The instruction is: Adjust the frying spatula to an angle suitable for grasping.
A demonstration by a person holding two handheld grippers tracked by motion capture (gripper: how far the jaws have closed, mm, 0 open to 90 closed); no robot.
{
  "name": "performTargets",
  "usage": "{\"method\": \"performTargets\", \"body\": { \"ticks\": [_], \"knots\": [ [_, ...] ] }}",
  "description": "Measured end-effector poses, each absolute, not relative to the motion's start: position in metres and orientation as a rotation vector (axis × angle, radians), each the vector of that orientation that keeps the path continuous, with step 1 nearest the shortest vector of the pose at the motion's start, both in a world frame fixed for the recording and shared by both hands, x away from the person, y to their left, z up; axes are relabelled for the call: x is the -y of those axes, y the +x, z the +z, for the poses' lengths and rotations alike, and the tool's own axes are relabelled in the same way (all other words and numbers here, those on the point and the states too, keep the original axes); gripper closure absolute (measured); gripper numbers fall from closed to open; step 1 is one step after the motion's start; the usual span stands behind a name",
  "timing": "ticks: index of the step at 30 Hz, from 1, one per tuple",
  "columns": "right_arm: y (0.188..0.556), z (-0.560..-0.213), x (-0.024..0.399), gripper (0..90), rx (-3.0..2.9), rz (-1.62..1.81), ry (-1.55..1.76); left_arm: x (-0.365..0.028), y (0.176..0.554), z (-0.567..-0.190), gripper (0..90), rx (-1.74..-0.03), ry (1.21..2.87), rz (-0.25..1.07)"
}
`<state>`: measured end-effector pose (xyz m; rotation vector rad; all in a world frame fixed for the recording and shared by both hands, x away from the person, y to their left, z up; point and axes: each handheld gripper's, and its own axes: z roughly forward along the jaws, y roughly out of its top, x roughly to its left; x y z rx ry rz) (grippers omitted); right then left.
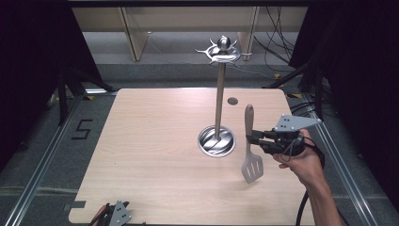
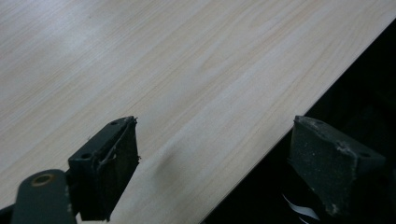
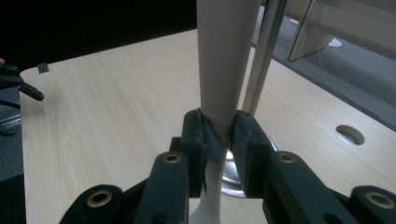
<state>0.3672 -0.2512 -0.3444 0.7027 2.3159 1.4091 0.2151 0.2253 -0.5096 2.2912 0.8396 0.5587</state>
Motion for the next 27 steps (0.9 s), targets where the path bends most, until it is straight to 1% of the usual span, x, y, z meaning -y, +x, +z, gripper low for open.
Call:
{"method": "performTargets", "body": {
  "ticks": [2,3,6,8,11,27],
  "knots": [
    [0.369,-0.34,0.249,76.3,-2.311,1.414,0.693,-0.225,0.216,-0.509,14.9,-0.824,2.301,0.562],
    [0.37,-0.337,0.249,76.3,-2.327,1.401,0.681,-0.225,0.214,-0.51,15.0,-0.848,2.286,0.552],
    [0.373,-0.33,0.246,76.3,-2.316,1.408,0.668,-0.226,0.216,-0.509,15.0,-0.811,2.307,0.569],
    [0.374,-0.326,0.243,76.3,-2.313,1.427,0.681,-0.225,0.215,-0.509,15.0,-0.839,2.297,0.558],
    [0.378,-0.317,0.24,76.3,-2.298,1.427,0.669,-0.225,0.215,-0.509,15.0,-0.825,2.304,0.564],
    [0.394,-0.295,0.232,76.3,-2.266,1.444,0.673,-0.225,0.215,-0.509,15.0,-0.826,2.3,0.566]
  ]
}}
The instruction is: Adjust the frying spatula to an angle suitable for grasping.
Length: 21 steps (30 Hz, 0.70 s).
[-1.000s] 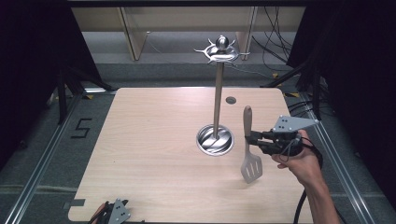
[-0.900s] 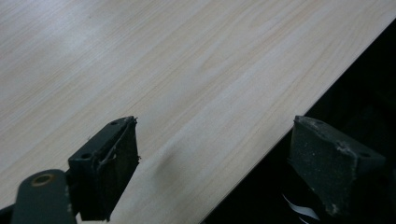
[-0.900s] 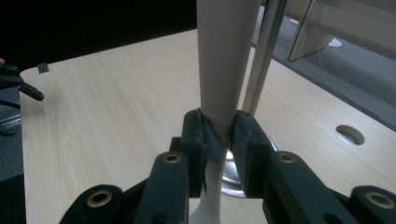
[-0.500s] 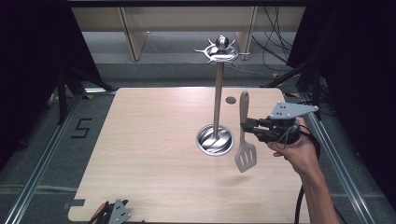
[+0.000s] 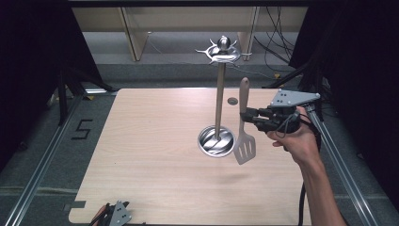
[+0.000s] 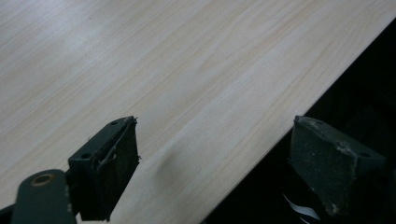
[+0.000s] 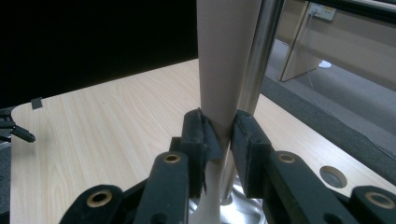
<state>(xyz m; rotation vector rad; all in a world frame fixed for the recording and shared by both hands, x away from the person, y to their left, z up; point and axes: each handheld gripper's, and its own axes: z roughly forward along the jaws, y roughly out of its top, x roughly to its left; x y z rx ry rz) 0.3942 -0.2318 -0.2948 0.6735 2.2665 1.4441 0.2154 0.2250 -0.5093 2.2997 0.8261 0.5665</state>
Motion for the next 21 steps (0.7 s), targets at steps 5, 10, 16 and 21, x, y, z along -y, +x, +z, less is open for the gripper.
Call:
{"method": "performTargets", "body": {
  "ticks": [5,10,16,21],
  "knots": [
    [0.399,-0.29,0.229,76.3,-2.278,1.442,0.661,-0.225,0.215,-0.509,15.0,-0.829,2.298,0.56],
    [0.402,-0.283,0.224,76.3,-2.264,1.447,0.662,-0.225,0.215,-0.509,15.0,-0.826,2.302,0.565],
    [0.406,-0.279,0.223,76.3,-2.265,1.459,0.673,-0.225,0.215,-0.509,15.0,-0.827,2.3,0.559],
    [0.411,-0.274,0.222,76.3,-2.274,1.468,0.675,-0.225,0.215,-0.51,15.0,-0.834,2.302,0.563]
  ]
}}
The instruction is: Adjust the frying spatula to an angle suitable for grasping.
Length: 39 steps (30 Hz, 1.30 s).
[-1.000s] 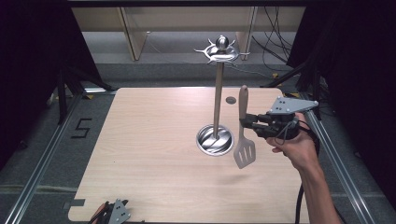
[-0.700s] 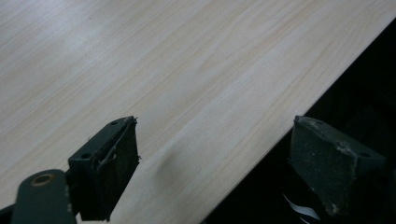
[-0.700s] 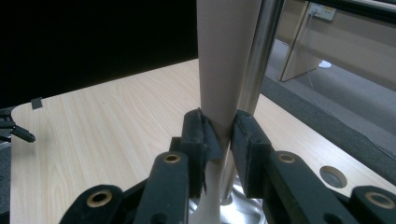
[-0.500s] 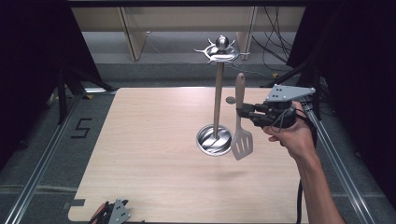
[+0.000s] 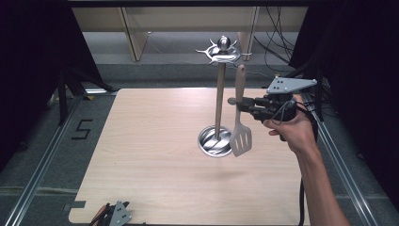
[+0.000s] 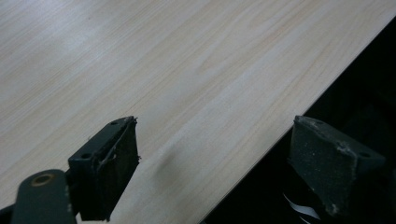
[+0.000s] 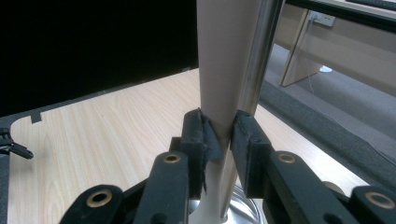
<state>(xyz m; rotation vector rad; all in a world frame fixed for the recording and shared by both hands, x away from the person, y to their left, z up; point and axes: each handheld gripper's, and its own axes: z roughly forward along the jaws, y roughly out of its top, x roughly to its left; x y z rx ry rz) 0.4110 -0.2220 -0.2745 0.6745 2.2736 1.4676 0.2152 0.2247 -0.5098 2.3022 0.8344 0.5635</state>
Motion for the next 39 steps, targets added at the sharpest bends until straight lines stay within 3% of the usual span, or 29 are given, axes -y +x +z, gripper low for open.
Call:
{"method": "performTargets", "body": {
  "ticks": [39],
  "knots": [
    [0.43,-0.279,0.207,75.9,-2.302,1.464,0.709,-0.225,0.214,-0.509,15.0,-0.83,2.302,0.569]
  ]
}}
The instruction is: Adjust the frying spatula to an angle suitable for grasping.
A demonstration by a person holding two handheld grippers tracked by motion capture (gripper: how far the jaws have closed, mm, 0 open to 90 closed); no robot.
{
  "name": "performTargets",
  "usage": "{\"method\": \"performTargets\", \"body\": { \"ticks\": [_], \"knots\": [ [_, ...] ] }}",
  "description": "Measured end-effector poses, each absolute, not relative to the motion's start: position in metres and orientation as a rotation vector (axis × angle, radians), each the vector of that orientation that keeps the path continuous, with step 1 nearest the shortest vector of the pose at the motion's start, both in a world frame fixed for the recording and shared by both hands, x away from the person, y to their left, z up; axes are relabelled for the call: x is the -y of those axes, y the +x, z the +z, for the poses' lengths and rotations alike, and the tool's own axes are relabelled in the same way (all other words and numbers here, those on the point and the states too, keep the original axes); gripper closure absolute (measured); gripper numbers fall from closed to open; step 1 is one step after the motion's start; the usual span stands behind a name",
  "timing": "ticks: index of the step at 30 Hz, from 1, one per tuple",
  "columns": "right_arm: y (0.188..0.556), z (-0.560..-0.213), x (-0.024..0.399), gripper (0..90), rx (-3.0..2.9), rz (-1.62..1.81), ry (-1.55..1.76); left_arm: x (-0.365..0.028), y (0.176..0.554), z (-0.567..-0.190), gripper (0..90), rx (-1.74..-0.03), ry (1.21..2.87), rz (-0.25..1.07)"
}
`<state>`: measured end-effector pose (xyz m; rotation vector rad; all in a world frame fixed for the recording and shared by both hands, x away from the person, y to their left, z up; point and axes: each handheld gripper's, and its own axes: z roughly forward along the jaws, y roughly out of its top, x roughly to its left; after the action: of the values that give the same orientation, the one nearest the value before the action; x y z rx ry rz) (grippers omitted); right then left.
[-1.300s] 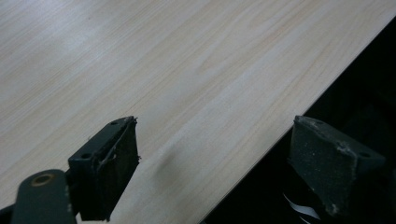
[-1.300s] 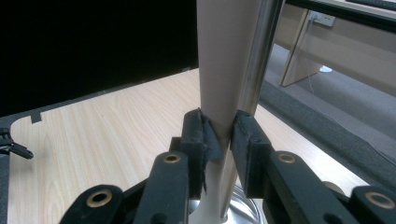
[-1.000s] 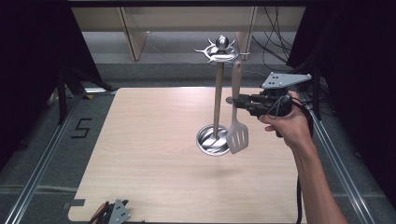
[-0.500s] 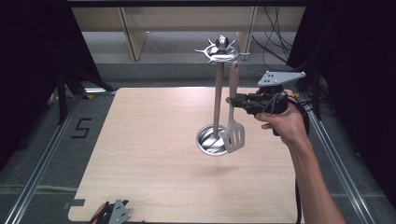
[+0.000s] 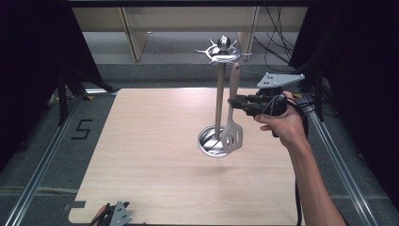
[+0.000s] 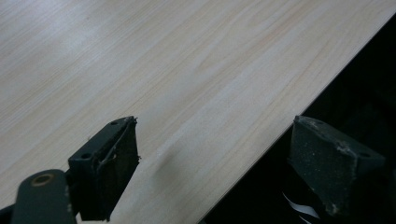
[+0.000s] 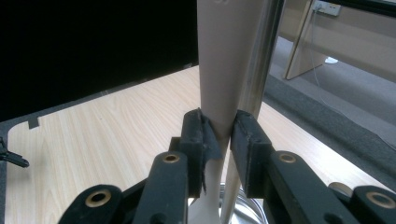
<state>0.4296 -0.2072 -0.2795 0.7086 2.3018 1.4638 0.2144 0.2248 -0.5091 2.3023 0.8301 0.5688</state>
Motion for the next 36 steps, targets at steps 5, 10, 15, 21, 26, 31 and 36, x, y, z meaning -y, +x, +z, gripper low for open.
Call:
{"method": "performTargets", "body": {
  "ticks": [5,10,15,21,26,31,36],
  "knots": [
    [0.429,-0.281,0.207,75.4,-2.294,1.473,0.723,-0.225,0.215,-0.508,14.9,-0.812,2.32,0.568],
    [0.429,-0.282,0.208,73.7,-2.284,1.487,0.73,-0.225,0.215,-0.509,15.0,-0.815,2.319,0.563],
    [0.428,-0.283,0.21,71.6,-2.265,1.503,0.729,-0.224,0.214,-0.51,15.0,-0.827,2.306,0.556],
    [0.424,-0.283,0.21,69.1,-2.253,1.513,0.736,-0.224,0.214,-0.51,15.0,-0.834,2.299,0.548],
    [0.417,-0.288,0.214,63.6,-2.243,1.479,0.73,-0.223,0.214,-0.511,15.0,-0.832,2.297,0.551],
    [0.412,-0.292,0.218,57.6,-2.229,1.468,0.758,-0.223,0.214,-0.511,15.0,-0.834,2.296,0.551],
    [0.402,-0.296,0.223,53.3,-2.193,1.433,0.75,-0.225,0.215,-0.509,15.0,-0.819,2.311,0.563]
  ]
}}
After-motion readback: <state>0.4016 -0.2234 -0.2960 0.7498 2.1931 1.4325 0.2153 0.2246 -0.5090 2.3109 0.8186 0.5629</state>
